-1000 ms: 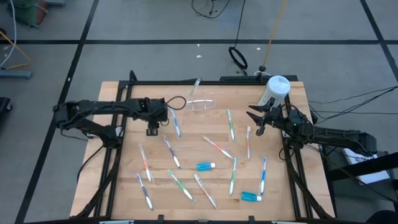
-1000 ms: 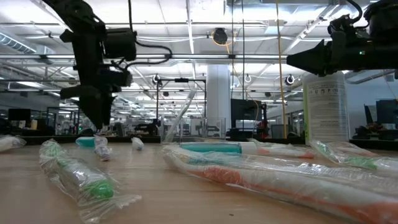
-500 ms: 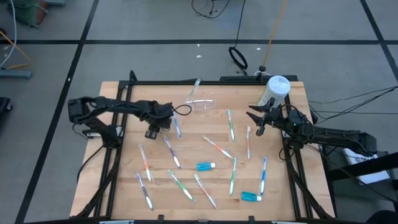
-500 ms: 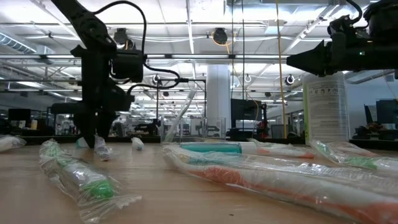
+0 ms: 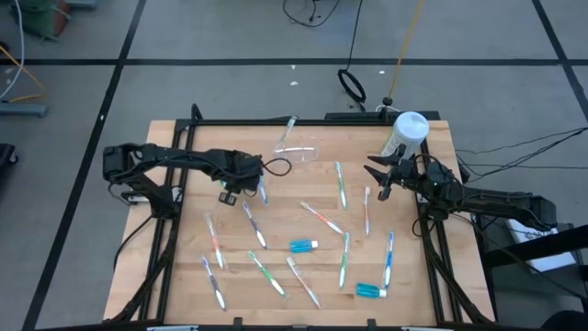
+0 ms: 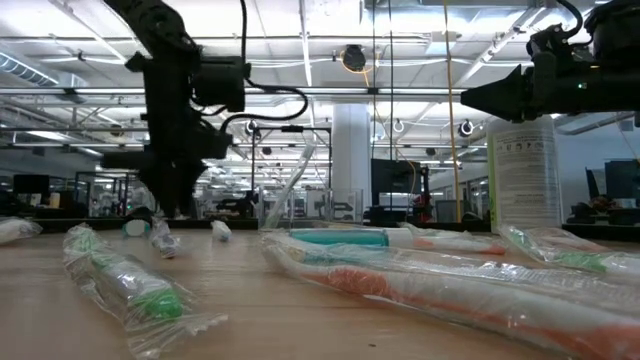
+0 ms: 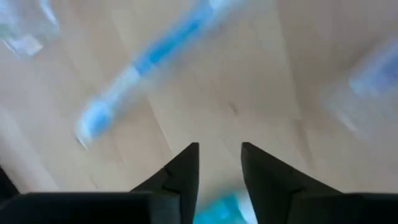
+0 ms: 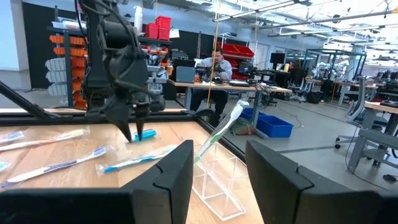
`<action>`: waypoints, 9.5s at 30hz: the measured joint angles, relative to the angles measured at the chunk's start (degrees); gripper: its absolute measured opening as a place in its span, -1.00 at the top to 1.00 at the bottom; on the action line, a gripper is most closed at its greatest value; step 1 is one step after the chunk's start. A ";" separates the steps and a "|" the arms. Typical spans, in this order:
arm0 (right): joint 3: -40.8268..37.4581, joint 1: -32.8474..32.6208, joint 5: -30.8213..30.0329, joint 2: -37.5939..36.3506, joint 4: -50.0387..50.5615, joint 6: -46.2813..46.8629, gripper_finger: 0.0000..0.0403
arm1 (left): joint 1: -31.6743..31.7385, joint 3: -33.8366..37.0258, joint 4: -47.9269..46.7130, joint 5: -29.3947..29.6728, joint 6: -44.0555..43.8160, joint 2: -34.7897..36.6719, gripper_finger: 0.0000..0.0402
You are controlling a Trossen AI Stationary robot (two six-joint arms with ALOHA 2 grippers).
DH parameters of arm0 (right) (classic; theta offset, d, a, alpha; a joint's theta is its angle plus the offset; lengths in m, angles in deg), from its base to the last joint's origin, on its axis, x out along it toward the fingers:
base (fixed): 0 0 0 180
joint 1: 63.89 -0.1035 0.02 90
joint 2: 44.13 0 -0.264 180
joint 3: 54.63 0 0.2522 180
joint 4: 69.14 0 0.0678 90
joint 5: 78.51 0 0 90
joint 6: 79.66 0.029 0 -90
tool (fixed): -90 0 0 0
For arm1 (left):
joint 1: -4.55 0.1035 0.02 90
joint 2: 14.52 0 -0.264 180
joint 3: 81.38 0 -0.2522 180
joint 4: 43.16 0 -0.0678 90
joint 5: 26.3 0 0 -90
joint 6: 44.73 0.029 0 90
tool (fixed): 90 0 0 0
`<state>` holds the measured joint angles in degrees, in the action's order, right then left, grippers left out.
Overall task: Pick & Place Toothbrushes
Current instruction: Put the mouthwash into the transparent organizer, then put the green toothbrush into the transparent organizer
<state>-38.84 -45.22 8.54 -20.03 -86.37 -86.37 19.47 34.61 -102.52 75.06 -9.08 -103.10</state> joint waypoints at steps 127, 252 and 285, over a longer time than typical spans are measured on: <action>0.00 -0.01 0.01 0.19 5.66 4.25 0.30 | 5.54 1.06 95.66 12.07 -47.02 -21.41 0.51; 17.77 -12.42 -4.51 34.44 0.78 34.02 0.30 | -11.61 19.95 31.86 11.30 -35.24 42.84 0.20; 40.69 -4.04 -14.97 70.85 29.44 33.47 0.39 | -7.76 19.95 38.10 6.54 -26.50 42.84 0.20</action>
<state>1.85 -49.26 -6.43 50.81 -56.93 -52.90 11.71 54.55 -64.42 81.60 -35.58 -60.25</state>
